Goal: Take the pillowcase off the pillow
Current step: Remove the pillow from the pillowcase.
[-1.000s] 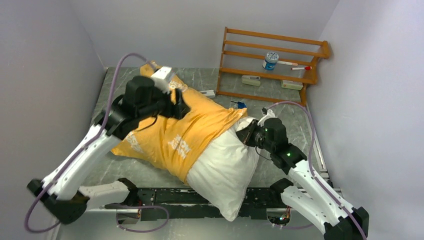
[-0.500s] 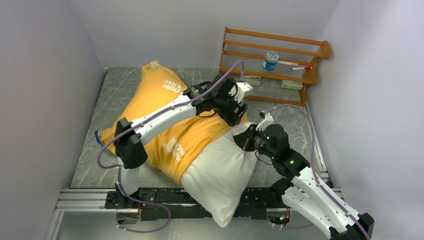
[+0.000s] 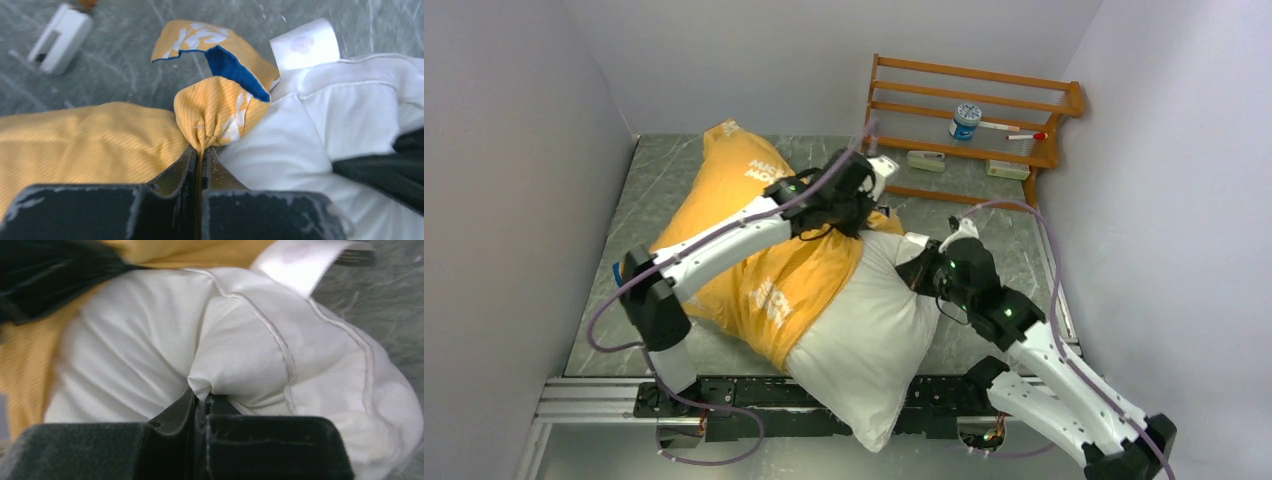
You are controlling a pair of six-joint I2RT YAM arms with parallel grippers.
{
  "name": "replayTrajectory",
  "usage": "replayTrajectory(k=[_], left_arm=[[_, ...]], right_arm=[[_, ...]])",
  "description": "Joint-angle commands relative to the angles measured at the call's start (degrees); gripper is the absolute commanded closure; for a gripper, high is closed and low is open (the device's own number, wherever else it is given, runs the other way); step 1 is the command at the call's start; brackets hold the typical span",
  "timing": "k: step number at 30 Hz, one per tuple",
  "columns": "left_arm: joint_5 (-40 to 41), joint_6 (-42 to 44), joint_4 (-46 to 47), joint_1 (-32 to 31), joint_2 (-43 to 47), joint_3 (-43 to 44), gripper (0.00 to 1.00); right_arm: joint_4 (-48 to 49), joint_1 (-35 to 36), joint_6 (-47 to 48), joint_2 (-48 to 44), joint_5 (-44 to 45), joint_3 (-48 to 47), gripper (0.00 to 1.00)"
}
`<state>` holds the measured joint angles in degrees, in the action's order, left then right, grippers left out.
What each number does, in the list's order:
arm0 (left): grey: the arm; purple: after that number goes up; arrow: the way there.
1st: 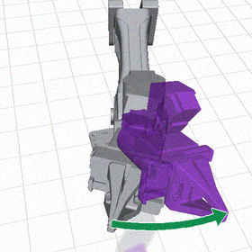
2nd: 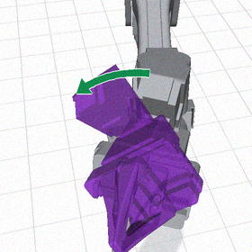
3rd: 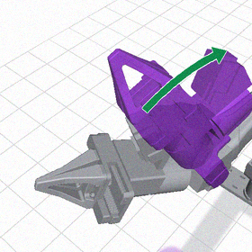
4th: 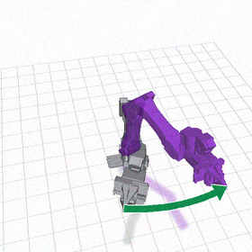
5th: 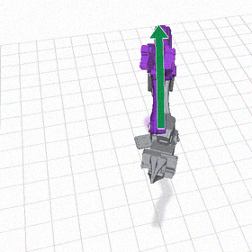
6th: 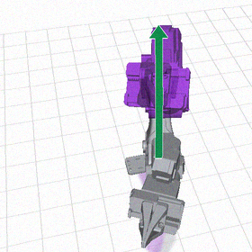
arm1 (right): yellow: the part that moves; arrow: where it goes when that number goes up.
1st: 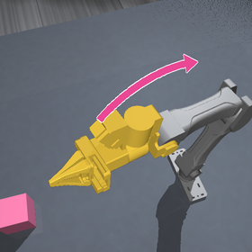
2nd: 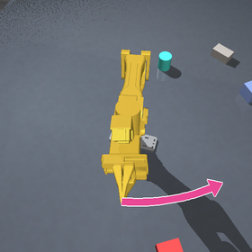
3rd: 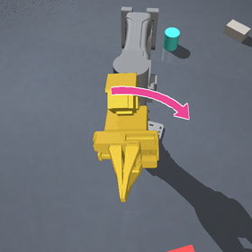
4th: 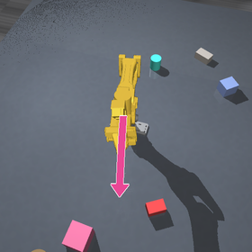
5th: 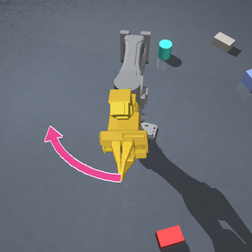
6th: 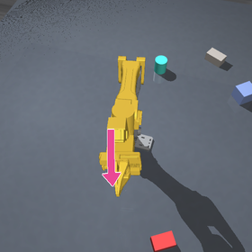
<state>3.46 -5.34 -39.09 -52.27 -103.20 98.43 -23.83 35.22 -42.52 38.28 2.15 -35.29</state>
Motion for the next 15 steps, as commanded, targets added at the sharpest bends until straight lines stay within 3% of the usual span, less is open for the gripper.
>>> replayTrajectory(k=[1,3,9,15], left_arm=[[6.0,-5.1,0.3,6.1,10.1,0.2,0.95],[6.1,-6.0,-0.3,8.8,12.4,-0.2,0.95],[7.6,-8.1,-2.4,11.5,18.4,-4.1,0.95],[9.8,-9.0,-1.8,12.3,22.2,-9.7,0.95]], right_arm=[[-13.0,-0.5,0.9,10.6,13.6,-8.0,1.0],[-14.0,-3.7,3.2,14.4,16.2,-12.8,1.0],[-14.3,-16.1,9.0,22.9,7.1,-25.9,1.0],[-14.9,-18.0,8.3,20.3,0.8,-23.6,1.0]])
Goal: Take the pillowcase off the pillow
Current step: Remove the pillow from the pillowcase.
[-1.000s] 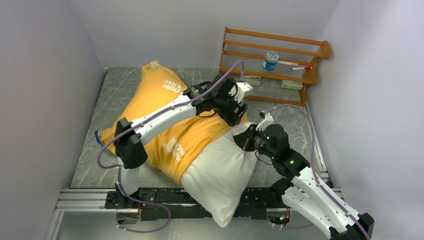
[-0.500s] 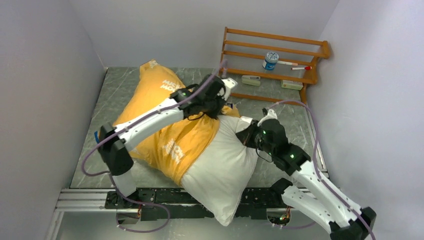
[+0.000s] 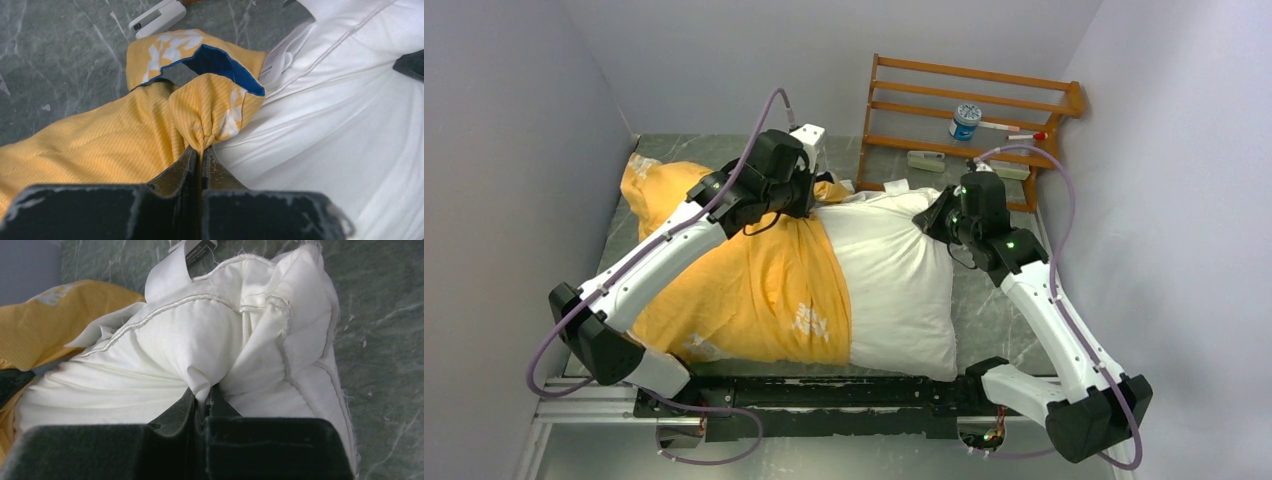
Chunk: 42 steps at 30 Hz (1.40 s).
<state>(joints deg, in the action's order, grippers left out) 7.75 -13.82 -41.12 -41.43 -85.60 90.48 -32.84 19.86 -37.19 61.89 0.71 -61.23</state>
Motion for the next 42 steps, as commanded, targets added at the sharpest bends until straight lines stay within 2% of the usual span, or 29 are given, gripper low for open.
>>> replayTrajectory(k=[1,3,4,6,7,8,10,13,16,19,22,24,29,33,37,39,42], left_arm=[[5.4,-0.8,0.7,1.5,5.2,-2.7,0.95],[4.0,-1.1,2.0,1.6,6.5,-4.1,0.95],[3.0,-1.1,2.9,1.7,7.1,-4.8,0.95],[1.0,-1.3,4.4,1.7,8.1,-5.8,0.95],[0.3,-1.5,4.7,1.6,8.5,-6.3,0.95],[-0.1,-1.8,4.9,1.6,8.8,-6.5,0.95],[-0.9,-2.3,5.1,1.7,9.5,-7.2,0.95],[-1.7,-3.1,5.0,1.6,11.0,-8.2,0.95],[-3.2,-3.9,5.5,1.6,12.4,-9.2,0.95],[-4.7,-4.6,5.7,1.6,13.1,-10.1,0.95],[-6.3,-5.2,6.1,1.6,13.6,-11.1,0.95],[-7.2,-5.6,6.3,1.6,13.9,-11.6,0.95],[-8.3,-6.4,5.7,1.6,14.7,-12.5,0.95],[-8.3,-7.2,5.7,1.5,16.1,-14.0,0.95],[-8.6,-7.6,6.0,1.6,16.6,-14.8,0.95],[-7.9,-7.5,5.8,1.6,16.5,-14.7,0.95],[-5.8,-6.9,5.4,1.6,16.3,-14.6,0.95]], right_arm=[[-5.4,-2.7,2.8,-5.0,0.8,3.8,1.0],[-5.0,-2.7,3.2,-9.1,-2.4,6.0,1.0],[-5.0,-2.7,3.8,-10.5,-4.0,6.3,0.95],[-5.4,-2.6,5.0,-12.2,-7.3,5.3,0.8],[-5.4,-2.6,5.6,-12.6,-9.1,4.1,0.61],[-5.2,-2.7,6.3,-12.9,-11.1,2.9,0.53],[-4.3,-2.5,7.5,-12.6,-15.8,0.3,0.46],[-3.6,-2.5,8.6,-10.4,-22.6,-3.4,0.41],[-3.2,-1.5,9.9,-7.6,-24.2,-6.7,0.35],[-2.2,2.6,11.7,-4.8,-20.8,-9.7,0.3],[0.2,10.9,14.9,-2.1,-12.1,-11.4,0.22],[1.5,15.7,18.2,0.9,-9.5,-12.8,0.19],[3.8,18.1,24.7,6.8,-6.4,-16.6,0.14],[8.7,18.2,29.3,8.3,-7.6,-15.7,0.02],[6.7,18.2,31.4,13.8,-14.3,-15.1,0.01],[4.1,18.2,31.0,16.0,-19.2,-13.9,0.05],[7.3,18.2,30.7,13.4,-28.4,-5.6,0.14]])
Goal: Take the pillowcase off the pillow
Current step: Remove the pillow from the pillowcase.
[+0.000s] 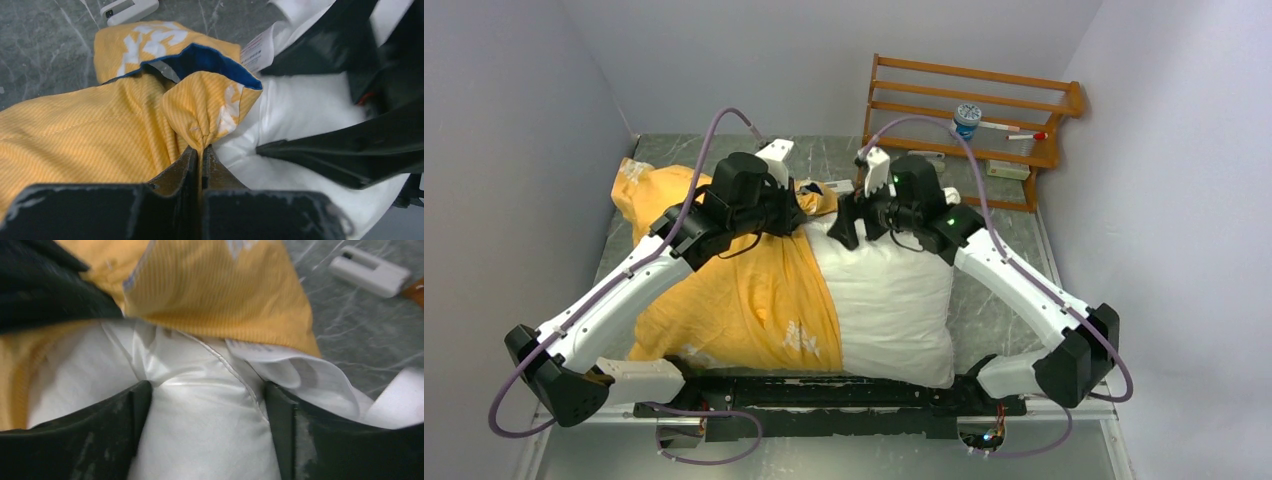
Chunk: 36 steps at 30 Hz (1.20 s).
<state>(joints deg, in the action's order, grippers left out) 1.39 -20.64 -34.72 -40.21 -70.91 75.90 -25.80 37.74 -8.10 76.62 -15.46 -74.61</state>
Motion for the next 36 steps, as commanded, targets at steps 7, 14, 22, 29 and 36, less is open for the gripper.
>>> replayTrajectory(k=[7,14,22,29,36], left_arm=[[15.2,0.8,-5.0,0.5,-1.4,2.9,0.95],[31.7,1.9,-12.3,9.1,-3.7,4.1,0.95],[17.9,5.4,-10.3,19.5,-0.1,0.5,0.95],[-11.5,5.8,-3.1,19.5,2.2,-1.1,0.43],[-18.0,6.9,-6.8,19.5,4.9,-1.0,0.23]], right_arm=[[1.3,0.2,-1.1,-10.8,-8.0,18.5,0.84],[-1.7,0.0,-4.2,-14.1,4.7,20.5,1.0],[-1.6,0.0,-6.6,-12.8,4.3,19.3,1.0],[-3.9,-0.2,-13.9,-10.5,14.5,16.1,1.0],[-8.3,-4.4,-17.6,-5.7,23.1,12.9,1.0]])
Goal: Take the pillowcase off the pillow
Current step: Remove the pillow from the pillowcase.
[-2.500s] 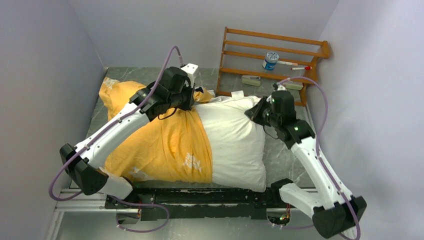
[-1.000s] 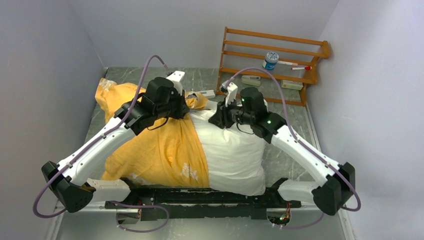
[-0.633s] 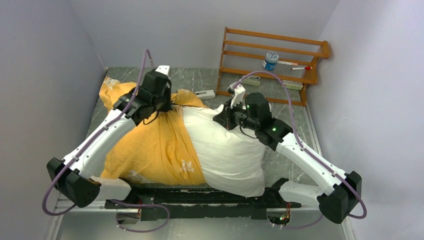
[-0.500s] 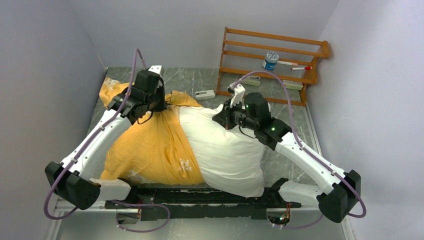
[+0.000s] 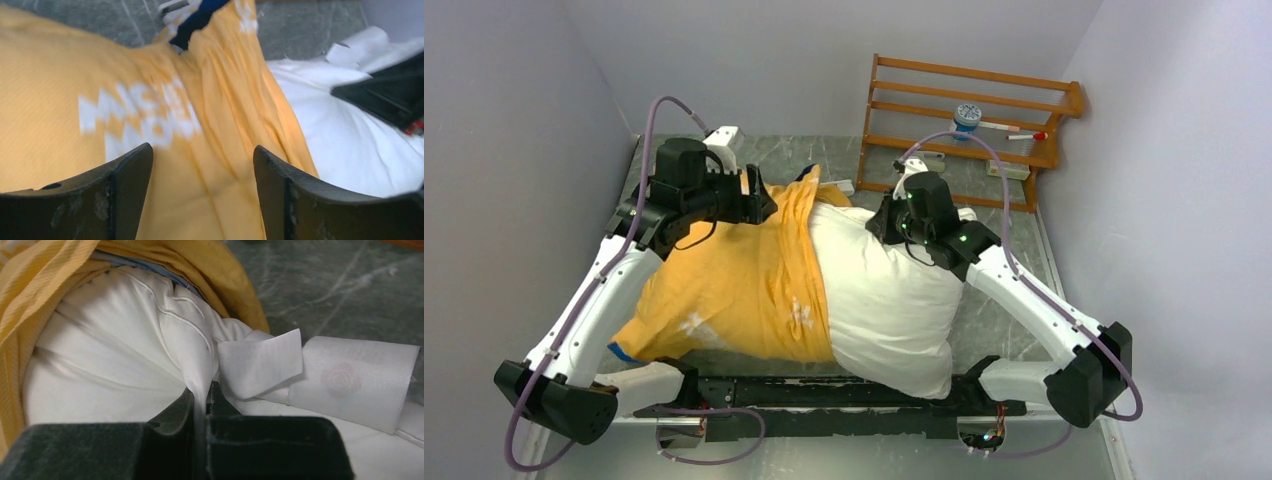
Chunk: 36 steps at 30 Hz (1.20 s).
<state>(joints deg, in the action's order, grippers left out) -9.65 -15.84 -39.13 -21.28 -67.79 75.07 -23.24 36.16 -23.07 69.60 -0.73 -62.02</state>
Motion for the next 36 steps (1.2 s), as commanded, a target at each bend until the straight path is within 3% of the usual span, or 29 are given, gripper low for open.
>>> replayTrajectory(k=[1,5,12,14,16,19,20,23,25,29,32,34,35,36], left_arm=[[-7.7,2.2,-3.4,0.5,2.2,-1.0,0.22],[-8.8,0.9,-2.2,-1.5,4.4,-7.1,0.21],[5.6,-1.5,-0.2,-12.0,0.1,-7.2,0.19],[9.2,-1.1,0.0,-14.9,-2.6,-5.6,0.23],[14.7,-0.9,-0.9,-16.7,-5.2,-4.1,0.37],[26.0,-1.7,-5.0,-17.0,-7.7,-1.6,0.91],[30.1,-2.1,-6.1,-17.0,-7.5,-1.4,0.95],[40.7,-2.2,-6.6,-16.1,-3.9,-3.1,0.95],[42.2,-1.3,-7.4,-11.6,-1.4,-4.2,0.95],[37.5,1.7,-8.5,-0.4,2.2,-6.3,0.95],[35.1,1.6,-9.5,1.1,3.2,-6.8,0.95],[28.2,2.7,-9.3,1.2,3.4,-5.5,0.95],[23.9,3.1,-8.2,1.2,3.7,-5.0,0.93],[20.3,3.6,-6.7,1.2,4.3,-4.2,0.78]], right_arm=[[-10.2,-3.2,-3.0,1.3,7.6,0.7,1.0],[-7.8,-3.4,-4.0,1.0,3.6,1.9,1.0],[-6.1,-3.5,-4.1,-0.6,-2.7,3.2,1.0],[-5.0,-3.4,-4.1,-2.3,-4.5,4.0,1.0],[-4.5,-3.5,-4.4,-3.8,-5.3,4.4,1.0],[-4.9,-3.5,-4.5,-5.4,-4.8,4.8,1.0],[-5.5,-3.4,-4.4,-5.6,-4.2,4.8,1.0],[-7.6,-3.4,-3.9,-5.6,-1.4,5.1,1.0],[-9.2,-3.4,-3.5,-5.1,0.3,5.0,1.0],[-8.1,-3.5,-2.4,-5.5,-1.4,5.5,1.0],[-4.2,-3.4,-1.7,-7.1,-6.2,6.6,1.0],[-2.1,-3.4,-0.6,-7.7,-10.7,6.8,1.0],[-1.4,-3.3,0.2,-7.7,-13.3,6.7,1.0],[-0.9,-3.2,0.8,-7.5,-15.5,6.5,1.0]])
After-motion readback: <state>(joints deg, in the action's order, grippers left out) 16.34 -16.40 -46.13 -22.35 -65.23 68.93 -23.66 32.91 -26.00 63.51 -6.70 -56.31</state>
